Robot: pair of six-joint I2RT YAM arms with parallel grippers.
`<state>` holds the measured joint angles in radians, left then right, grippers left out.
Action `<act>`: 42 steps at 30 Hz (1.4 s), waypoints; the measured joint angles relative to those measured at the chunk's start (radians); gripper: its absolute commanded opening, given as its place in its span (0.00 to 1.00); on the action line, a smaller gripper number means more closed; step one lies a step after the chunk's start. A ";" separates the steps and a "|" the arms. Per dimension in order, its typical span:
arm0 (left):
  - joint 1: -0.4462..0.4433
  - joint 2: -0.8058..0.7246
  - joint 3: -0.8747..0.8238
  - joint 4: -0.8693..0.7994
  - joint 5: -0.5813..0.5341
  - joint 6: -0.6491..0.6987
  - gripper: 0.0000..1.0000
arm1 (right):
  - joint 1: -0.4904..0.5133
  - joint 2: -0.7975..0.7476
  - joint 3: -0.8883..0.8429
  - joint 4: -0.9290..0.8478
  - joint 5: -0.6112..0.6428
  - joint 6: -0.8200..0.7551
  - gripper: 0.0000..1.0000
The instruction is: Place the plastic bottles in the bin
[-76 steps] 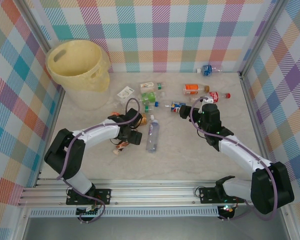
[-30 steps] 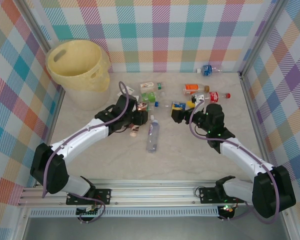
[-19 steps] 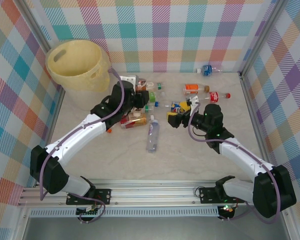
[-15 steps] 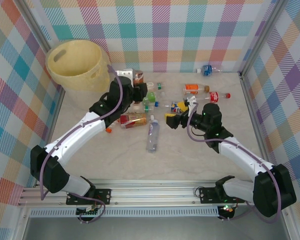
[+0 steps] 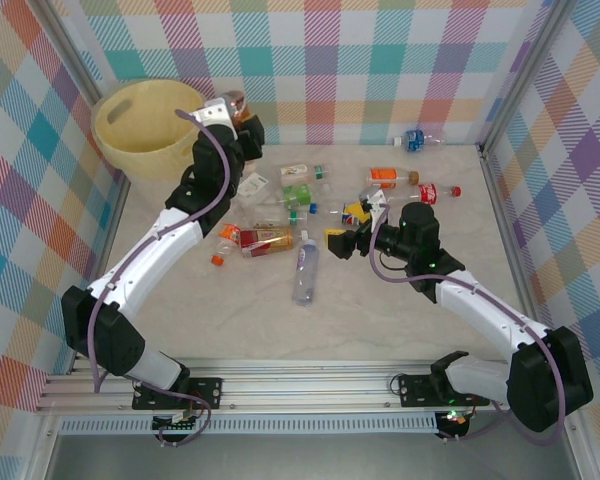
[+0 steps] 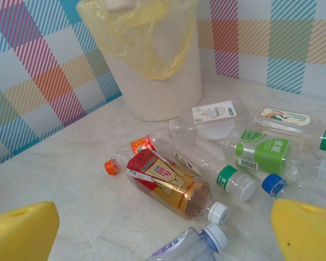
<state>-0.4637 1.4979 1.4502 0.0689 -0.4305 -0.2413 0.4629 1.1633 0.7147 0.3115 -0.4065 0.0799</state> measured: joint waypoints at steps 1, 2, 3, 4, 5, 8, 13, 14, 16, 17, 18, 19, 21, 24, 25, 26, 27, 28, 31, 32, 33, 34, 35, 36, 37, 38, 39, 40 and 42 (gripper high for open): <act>0.015 0.000 0.000 0.018 -0.009 0.005 0.51 | 0.000 0.000 0.000 -0.004 0.002 -0.003 1.00; 0.033 0.000 0.003 0.035 -0.016 0.010 0.51 | 0.001 -0.001 0.000 -0.009 0.005 -0.007 1.00; 0.050 0.002 0.008 0.041 -0.020 0.013 0.51 | 0.002 -0.001 0.002 -0.015 0.005 -0.009 1.00; 0.071 0.005 0.018 0.046 -0.026 0.017 0.51 | 0.002 -0.002 0.002 -0.018 0.008 -0.011 1.00; 0.095 0.012 0.034 0.050 -0.028 0.022 0.51 | 0.002 -0.002 0.003 -0.021 0.009 -0.011 1.00; 0.153 0.037 0.086 0.055 -0.031 0.034 0.51 | 0.002 -0.002 0.008 -0.026 0.016 -0.014 1.00; 0.231 0.083 0.148 0.082 -0.053 0.089 0.52 | 0.002 -0.002 0.014 -0.037 0.027 -0.014 1.00; 0.244 0.097 0.160 0.083 -0.053 0.099 0.52 | 0.002 -0.002 0.014 -0.040 0.028 -0.014 1.00; 0.270 0.132 0.203 0.064 -0.050 0.109 0.52 | 0.002 -0.002 0.015 -0.044 0.031 -0.014 1.00; 0.286 0.153 0.227 0.056 -0.048 0.114 0.52 | 0.002 -0.002 0.015 -0.044 0.031 -0.014 1.00; 0.299 0.169 0.247 0.047 -0.044 0.117 0.52 | 0.002 -0.002 0.015 -0.044 0.031 -0.014 1.00; 0.314 0.187 0.270 0.030 -0.038 0.121 0.52 | 0.002 -0.002 0.015 -0.044 0.031 -0.014 1.00; 0.340 0.216 0.307 -0.003 -0.026 0.126 0.52 | 0.002 -0.003 0.015 -0.045 0.032 -0.014 1.00; 0.378 0.254 0.348 -0.041 -0.015 0.126 0.52 | 0.002 -0.010 0.015 -0.055 0.038 -0.014 1.00; 0.391 0.262 0.351 -0.049 -0.013 0.123 0.52 | 0.002 -0.013 0.015 -0.059 0.040 -0.014 1.00; 0.403 0.270 0.354 -0.062 -0.008 0.122 0.52 | 0.002 -0.018 0.015 -0.063 0.043 -0.014 1.00; 0.414 0.280 0.359 -0.074 -0.006 0.118 0.52 | 0.002 -0.023 0.015 -0.068 0.044 -0.014 1.00; 0.426 0.296 0.372 -0.097 -0.005 0.109 0.52 | 0.002 -0.027 0.015 -0.071 0.047 -0.014 1.00; 0.453 0.341 0.417 -0.171 0.002 0.071 0.51 | 0.002 -0.039 0.015 -0.080 0.053 -0.014 1.00; 0.459 0.351 0.426 -0.194 0.003 0.057 0.51 | 0.002 -0.041 0.015 -0.082 0.054 -0.014 1.00; 0.463 0.362 0.437 -0.226 0.008 0.042 0.51 | 0.002 -0.042 0.015 -0.086 0.055 -0.014 1.00; 0.466 0.372 0.446 -0.256 0.015 0.026 0.51 | 0.003 -0.042 0.015 -0.090 0.055 -0.014 1.00; 0.467 0.380 0.458 -0.286 0.025 0.013 0.52 | 0.003 -0.042 0.015 -0.096 0.056 -0.014 1.00; 0.467 0.392 0.473 -0.320 0.037 -0.002 0.52 | 0.002 -0.042 0.015 -0.101 0.058 -0.014 1.00; 0.467 0.405 0.491 -0.353 0.053 -0.013 0.52 | 0.002 -0.042 0.015 -0.105 0.058 -0.014 1.00; 0.467 0.415 0.504 -0.374 0.066 -0.022 0.53 | 0.003 -0.042 0.015 -0.108 0.058 -0.014 1.00; 0.467 0.426 0.519 -0.398 0.084 -0.029 0.53 | 0.003 -0.042 0.017 -0.113 0.057 -0.014 1.00; 0.467 0.436 0.531 -0.417 0.103 -0.032 0.53 | 0.002 -0.042 0.019 -0.119 0.057 -0.013 1.00; 0.467 0.453 0.546 -0.443 0.132 -0.032 0.53 | 0.002 -0.042 0.024 -0.125 0.056 -0.014 1.00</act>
<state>0.0036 1.9507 1.9965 -0.3740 -0.2985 -0.2733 0.4652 1.1217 0.7391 0.1864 -0.3508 0.0662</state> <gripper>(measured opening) 0.536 0.996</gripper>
